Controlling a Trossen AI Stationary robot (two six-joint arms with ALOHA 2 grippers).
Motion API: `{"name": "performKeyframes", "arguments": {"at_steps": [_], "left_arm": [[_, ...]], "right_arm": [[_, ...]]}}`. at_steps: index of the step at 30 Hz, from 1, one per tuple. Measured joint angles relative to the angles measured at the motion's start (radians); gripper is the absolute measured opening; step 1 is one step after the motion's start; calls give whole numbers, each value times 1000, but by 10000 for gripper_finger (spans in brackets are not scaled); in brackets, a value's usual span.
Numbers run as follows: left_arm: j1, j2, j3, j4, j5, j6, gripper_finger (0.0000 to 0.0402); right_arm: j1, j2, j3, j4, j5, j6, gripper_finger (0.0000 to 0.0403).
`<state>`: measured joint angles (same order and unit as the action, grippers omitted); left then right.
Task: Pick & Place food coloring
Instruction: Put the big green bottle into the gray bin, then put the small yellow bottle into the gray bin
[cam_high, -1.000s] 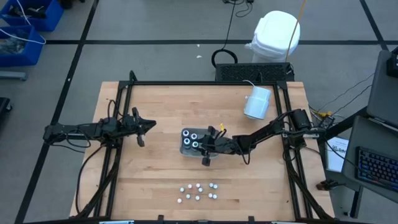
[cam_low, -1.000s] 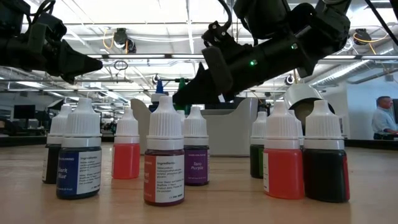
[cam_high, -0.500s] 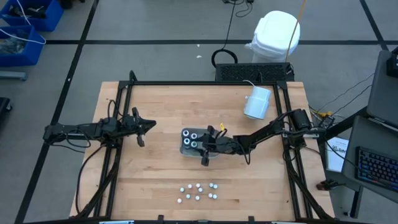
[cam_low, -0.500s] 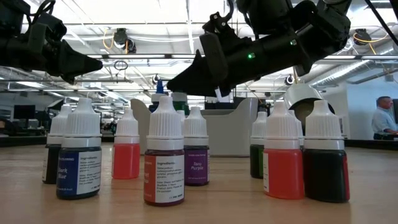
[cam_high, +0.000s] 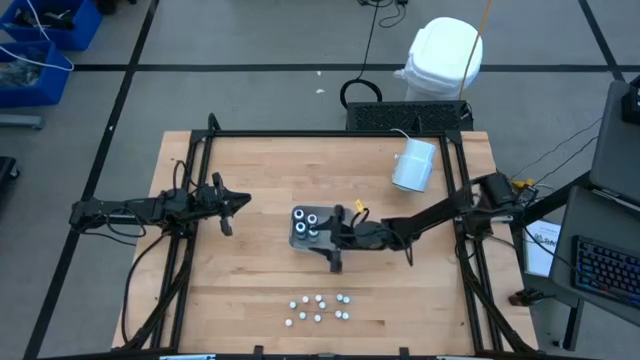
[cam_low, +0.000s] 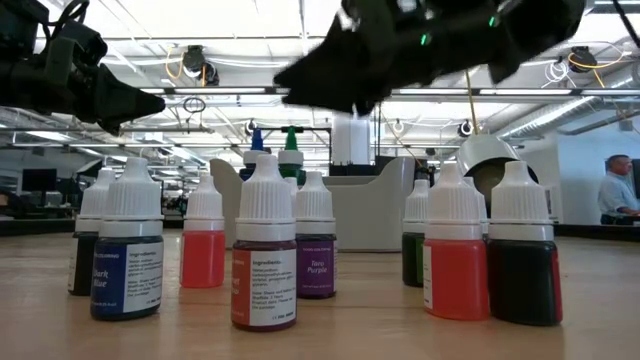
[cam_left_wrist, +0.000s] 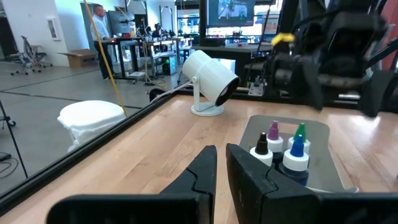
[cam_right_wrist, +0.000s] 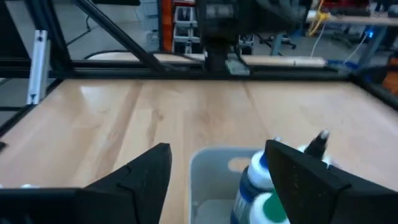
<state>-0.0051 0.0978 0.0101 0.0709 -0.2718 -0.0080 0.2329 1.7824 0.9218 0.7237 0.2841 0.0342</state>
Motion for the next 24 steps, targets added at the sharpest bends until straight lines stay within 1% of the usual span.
{"name": "performKeyframes", "arguments": {"at_steps": [3, 7, 9, 10, 13, 15, 19, 21, 24], "left_arm": [[0, 0, 0, 0, 0, -8, 40], [0, 0, 1, -8, 11, -48, 40], [0, 0, 2, -22, 28, -100, 40], [0, 3, 2, -23, 44, -128, 40], [0, 20, 2, -25, 87, -173, 40], [0, 34, 2, -24, 90, -189, 40], [-1, 59, 0, 3, 97, -206, 40], [-2, 68, 0, 19, 124, -211, 40], [-2, 89, 0, 24, 167, -192, 40]], "right_arm": [[30, -101, 0, -121, 1, -42, 250], [78, -243, -3, -363, -1, -75, 239], [107, -307, -34, -415, -1, -75, 231], [123, -337, -62, -413, -1, -76, 226], [169, -419, -177, -335, -1, -99, 206], [184, -470, -266, -268, -1, -114, 188], [174, -548, -434, -102, 4, -125, 143], [161, -575, -503, -17, 4, -127, 119], [129, -618, -574, 29, 4, -132, 83]]}}
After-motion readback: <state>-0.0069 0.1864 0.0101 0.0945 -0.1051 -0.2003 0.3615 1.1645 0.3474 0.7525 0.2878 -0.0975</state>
